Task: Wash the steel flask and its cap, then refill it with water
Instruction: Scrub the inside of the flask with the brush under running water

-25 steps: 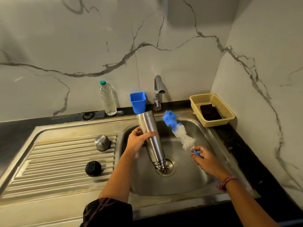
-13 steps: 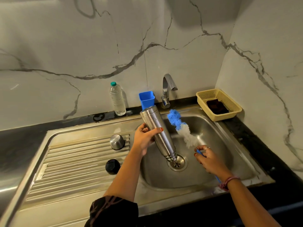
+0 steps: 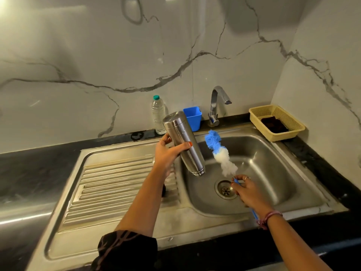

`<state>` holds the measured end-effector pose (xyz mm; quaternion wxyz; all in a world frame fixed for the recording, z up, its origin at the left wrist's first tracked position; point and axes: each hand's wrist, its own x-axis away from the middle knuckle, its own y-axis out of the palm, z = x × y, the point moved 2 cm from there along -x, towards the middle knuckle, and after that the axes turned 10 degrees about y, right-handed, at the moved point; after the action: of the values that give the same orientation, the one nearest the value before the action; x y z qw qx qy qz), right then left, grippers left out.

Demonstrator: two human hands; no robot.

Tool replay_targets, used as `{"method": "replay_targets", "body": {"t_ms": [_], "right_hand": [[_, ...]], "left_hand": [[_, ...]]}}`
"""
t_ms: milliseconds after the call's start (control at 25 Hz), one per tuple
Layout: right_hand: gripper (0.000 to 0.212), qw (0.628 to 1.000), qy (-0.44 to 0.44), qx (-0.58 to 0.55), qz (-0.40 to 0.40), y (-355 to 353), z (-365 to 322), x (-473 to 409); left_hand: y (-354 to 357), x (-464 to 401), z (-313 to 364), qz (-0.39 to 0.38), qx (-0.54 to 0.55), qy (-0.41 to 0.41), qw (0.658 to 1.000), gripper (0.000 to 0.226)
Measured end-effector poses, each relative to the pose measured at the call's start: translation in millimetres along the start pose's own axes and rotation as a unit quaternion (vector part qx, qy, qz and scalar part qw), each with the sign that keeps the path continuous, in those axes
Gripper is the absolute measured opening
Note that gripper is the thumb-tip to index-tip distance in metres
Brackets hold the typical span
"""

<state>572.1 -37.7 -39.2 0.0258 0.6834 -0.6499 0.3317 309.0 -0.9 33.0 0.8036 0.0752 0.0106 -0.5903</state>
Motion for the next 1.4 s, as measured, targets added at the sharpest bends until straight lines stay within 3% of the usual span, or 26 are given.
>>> {"method": "replay_targets", "body": {"t_ms": [120, 440, 640, 1080, 1400], "right_hand": [[0.017, 0.999, 0.009, -0.032, -0.001, 13.7, -2.7, 5.1], [0.010, 0.999, -0.001, -0.039, 0.008, 43.9, -11.8, 18.4], [0.006, 0.999, 0.010, -0.039, 0.025, 62.0, -12.0, 16.4], [0.006, 0.998, 0.023, -0.065, 0.014, 85.4, -4.3, -1.3], [0.007, 0.997, 0.036, -0.070, 0.022, 91.6, -5.3, -13.8]], "left_hand": [[-30.9, 1.5, 20.1, 0.031, -0.011, 0.031, 0.999, 0.076], [-111.3, 4.3, 46.8, 0.095, -0.047, 0.073, 0.992, 0.054], [-148.1, -4.4, 30.9, 0.114, -0.120, 0.062, 0.984, 0.082], [-179.0, -15.0, -2.0, 0.181, -0.145, 0.037, 0.972, 0.086], [-181.3, -30.7, -6.9, 0.184, -0.159, 0.034, 0.969, 0.085]]}}
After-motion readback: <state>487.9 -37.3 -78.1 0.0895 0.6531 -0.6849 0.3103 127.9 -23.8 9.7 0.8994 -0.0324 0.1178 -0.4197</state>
